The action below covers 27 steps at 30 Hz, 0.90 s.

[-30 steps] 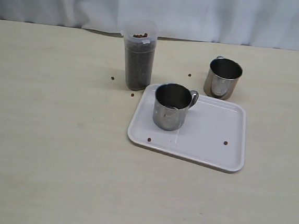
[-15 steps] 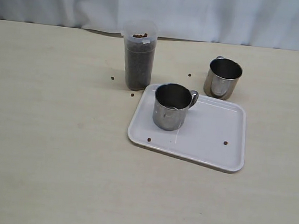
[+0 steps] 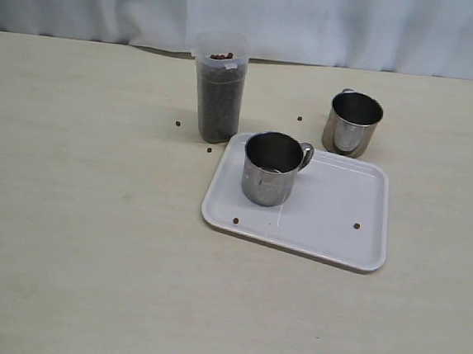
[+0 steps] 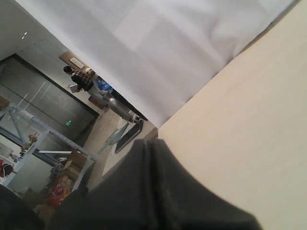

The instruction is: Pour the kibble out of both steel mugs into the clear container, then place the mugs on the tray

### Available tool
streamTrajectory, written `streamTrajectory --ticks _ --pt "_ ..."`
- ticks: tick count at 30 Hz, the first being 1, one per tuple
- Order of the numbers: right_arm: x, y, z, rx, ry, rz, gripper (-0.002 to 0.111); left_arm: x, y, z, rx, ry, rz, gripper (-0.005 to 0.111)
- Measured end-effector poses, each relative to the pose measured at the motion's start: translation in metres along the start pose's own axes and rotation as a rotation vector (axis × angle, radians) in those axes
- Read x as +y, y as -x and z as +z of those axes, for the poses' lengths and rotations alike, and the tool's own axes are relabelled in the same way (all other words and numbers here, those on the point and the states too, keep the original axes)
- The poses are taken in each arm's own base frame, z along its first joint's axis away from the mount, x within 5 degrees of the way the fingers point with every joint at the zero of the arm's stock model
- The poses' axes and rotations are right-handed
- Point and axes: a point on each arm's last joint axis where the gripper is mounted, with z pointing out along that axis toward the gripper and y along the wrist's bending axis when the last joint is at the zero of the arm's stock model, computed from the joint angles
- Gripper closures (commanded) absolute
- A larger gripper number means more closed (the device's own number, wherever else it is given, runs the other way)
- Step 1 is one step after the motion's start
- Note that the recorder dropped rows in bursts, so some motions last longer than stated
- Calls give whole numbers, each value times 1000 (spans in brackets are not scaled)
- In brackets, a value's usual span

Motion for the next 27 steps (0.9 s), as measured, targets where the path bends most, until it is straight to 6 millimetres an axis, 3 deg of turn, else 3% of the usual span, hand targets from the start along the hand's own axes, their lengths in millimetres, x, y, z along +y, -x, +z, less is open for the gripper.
streamTrajectory --ticks 27 --pt "0 0 0 0 0 0 103 -4 5 0 -86 -77 22 107"
